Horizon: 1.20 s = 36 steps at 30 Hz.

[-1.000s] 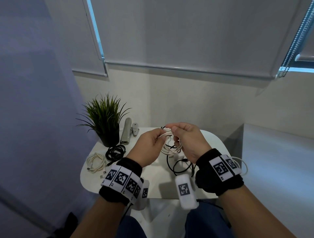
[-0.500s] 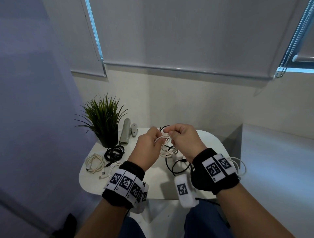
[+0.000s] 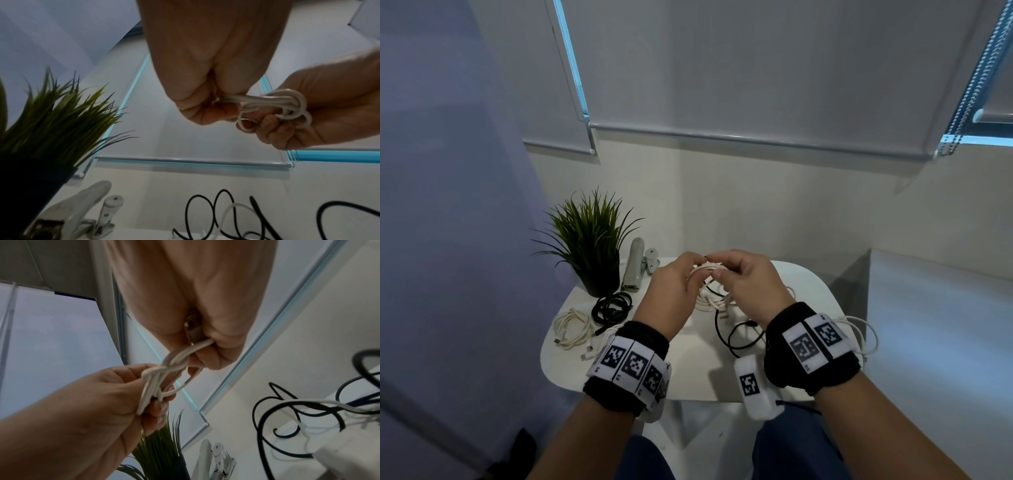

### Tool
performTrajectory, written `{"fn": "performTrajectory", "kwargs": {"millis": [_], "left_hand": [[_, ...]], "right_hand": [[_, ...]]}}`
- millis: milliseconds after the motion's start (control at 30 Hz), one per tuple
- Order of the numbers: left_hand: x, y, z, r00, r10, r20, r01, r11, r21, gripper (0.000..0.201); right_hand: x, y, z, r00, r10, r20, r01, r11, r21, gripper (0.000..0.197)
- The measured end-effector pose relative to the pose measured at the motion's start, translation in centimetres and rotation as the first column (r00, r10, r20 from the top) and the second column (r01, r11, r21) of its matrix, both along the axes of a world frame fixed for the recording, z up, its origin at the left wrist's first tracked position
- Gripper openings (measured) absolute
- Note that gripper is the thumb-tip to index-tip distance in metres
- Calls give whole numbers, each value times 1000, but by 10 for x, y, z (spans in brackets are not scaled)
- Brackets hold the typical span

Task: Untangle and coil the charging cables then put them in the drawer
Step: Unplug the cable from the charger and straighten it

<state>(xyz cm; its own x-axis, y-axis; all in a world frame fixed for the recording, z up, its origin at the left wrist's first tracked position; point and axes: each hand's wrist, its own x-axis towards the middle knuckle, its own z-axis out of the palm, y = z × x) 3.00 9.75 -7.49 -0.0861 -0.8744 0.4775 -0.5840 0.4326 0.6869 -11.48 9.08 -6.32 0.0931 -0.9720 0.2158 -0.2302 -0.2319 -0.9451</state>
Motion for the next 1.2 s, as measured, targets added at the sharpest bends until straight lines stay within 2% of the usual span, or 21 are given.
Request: {"fn": "performTrajectory", "kwargs": {"millis": [200,300,367,500,667,833,967,1033,1167,1200], "left_hand": [[2,3,-2,997,-39,-72,48,991,129,10],[3,2,-3,996,-27,-83,37,993,115,11],[3,3,-3,985,-53,-162,79,985,154,16],[4,6,-2,921,-108,-374,202,954,223,23],[3,5,-2,826,-72,-558,237,944,230,16],[-1,3,-5,801,-6,-598,193,949,248,24],[-3,5,0,764,-9,-645,197,956,219,22],[-4,6,3,737,-15,-675,216,953,215,21],[-4,8,6,633,20,-774,292,919,263,19],[-4,9,7,631,25,-776,291,919,267,18]], "right_hand": [[-3,-1,2,990,-35,-138,34,999,-7,13],[-3,-1,5,989,-16,-147,19,1000,22,13],[-3,-1,6,993,0,-114,6,999,48,16],[-4,-3,5,998,33,-58,-29,997,75,23],[-3,-3,7,997,51,54,-56,994,90,18],[0,-4,2,1000,19,17,-20,998,62,20],[-1,-3,5,998,18,-66,-17,1000,15,14],[-1,-1,6,998,33,-57,-33,999,7,16],[3,1,7,997,68,20,-69,998,14,19],[4,1,6,996,79,35,-79,997,15,19]]}}
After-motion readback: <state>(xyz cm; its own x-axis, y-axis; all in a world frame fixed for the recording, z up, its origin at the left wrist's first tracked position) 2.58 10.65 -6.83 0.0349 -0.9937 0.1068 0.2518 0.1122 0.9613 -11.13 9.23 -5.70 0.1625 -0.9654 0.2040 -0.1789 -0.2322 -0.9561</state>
